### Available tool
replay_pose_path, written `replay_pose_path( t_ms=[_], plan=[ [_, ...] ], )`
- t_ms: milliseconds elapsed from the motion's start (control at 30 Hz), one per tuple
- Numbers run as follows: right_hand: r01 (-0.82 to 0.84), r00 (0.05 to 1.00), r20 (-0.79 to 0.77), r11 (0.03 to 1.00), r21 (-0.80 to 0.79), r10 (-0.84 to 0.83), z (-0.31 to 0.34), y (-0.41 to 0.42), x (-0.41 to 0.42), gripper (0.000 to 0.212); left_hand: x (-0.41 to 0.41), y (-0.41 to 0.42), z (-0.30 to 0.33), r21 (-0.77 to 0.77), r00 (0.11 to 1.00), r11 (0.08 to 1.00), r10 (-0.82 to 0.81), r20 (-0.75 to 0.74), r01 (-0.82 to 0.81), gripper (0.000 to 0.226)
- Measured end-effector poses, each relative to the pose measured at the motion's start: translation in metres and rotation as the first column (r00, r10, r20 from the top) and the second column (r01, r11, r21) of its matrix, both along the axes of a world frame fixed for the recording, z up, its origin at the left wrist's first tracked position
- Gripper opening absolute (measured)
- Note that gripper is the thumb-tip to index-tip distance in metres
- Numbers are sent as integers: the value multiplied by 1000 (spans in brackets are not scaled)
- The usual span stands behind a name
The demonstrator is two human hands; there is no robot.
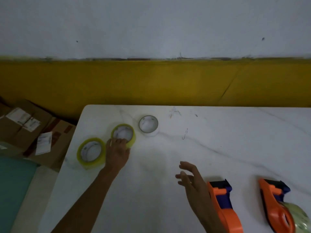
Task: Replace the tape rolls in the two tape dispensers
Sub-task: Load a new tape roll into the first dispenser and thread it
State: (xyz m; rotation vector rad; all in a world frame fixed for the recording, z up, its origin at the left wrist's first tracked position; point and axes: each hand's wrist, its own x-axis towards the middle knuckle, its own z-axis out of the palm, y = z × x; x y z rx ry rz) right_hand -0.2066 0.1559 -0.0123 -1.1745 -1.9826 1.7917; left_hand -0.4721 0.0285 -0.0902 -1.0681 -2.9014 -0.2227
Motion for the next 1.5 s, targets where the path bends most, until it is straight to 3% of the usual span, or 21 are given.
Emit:
replay_pose_path(
  t_ms=[67, 133, 233, 300, 367, 400, 567, 733, 767, 833, 900, 933, 1033, 1100, 1167, 1267, 1367, 1500],
  plan=[
    [-24, 1000, -7, 1000, 3, 24, 2, 1, -1, 27, 3, -13, 8, -11, 998, 1000, -15, 56, 16, 24],
    [-41, 999, -22, 999, 9, 41, 4, 3, 2, 27, 18, -12, 32, 131, 944, 981, 93, 316, -141, 35],
    [-90, 994, -54, 994, 68, 94, 12, 1, 11, 30, 62, 0, 86, 309, 659, 852, 55, 750, -423, 22],
    [-136, 984, -90, 977, 165, 152, 15, 3, 21, 41, 101, 8, 116, 330, 438, 770, -72, 896, -546, 9],
    [-207, 964, -114, 948, 240, 240, 17, 8, 38, 50, 142, 20, 134, 307, 248, 717, -190, 950, -625, 15],
    [-244, 953, -121, 939, 243, 279, 17, 12, 48, 50, 162, 26, 141, 296, 197, 705, -220, 955, -645, 21],
    [-278, 943, -125, 935, 219, 310, 26, 40, 128, 24, 253, 68, 159, 283, 68, 658, -332, 941, -697, 42],
    [-213, 925, -305, 974, 84, 228, 35, 70, 210, 31, 325, 103, 157, 221, -164, 648, -478, 863, -729, 58],
    [-165, 913, -377, 986, 3, 154, 36, 72, 223, 33, 335, 105, 155, 267, -134, 656, -493, 859, -706, 57],
    [-41, 870, -482, 960, -276, -102, 42, 78, 243, 44, 348, 103, 148, 404, 141, 672, -412, 900, -620, 43],
    [9, 795, -498, 828, -561, -347, 43, 84, 258, 60, 359, 93, 130, 434, 363, 671, -255, 896, -600, 30],
    [14, 763, -496, 778, -628, -414, 44, 88, 264, 65, 365, 88, 116, 399, 387, 671, -177, 905, -626, 25],
    [25, 745, -462, 712, -702, -482, 42, 97, 276, 81, 390, 77, 77, 163, 323, 760, 64, 944, -629, 15],
    [72, 781, -401, 707, -704, -479, 38, 99, 280, 92, 405, 75, 56, 140, 341, 803, 83, 936, -580, 20],
    [116, 842, -338, 753, -647, -420, 33, 101, 283, 80, 415, 80, 53, 143, 358, 824, 76, 931, -549, 10],
    [86, 946, -205, 804, -588, -251, 20, 101, 288, 34, 418, 84, 49, 159, 414, 862, 64, 908, -481, 8],
    [12, 998, -51, 845, -535, -47, 10, 92, 278, 30, 415, 85, 47, 224, 478, 864, 22, 878, -451, 13],
    [-48, 995, 63, 911, -409, 80, 9, 86, 253, 29, 409, 90, 51, 297, 468, 824, -45, 883, -482, 18]
  ],
)
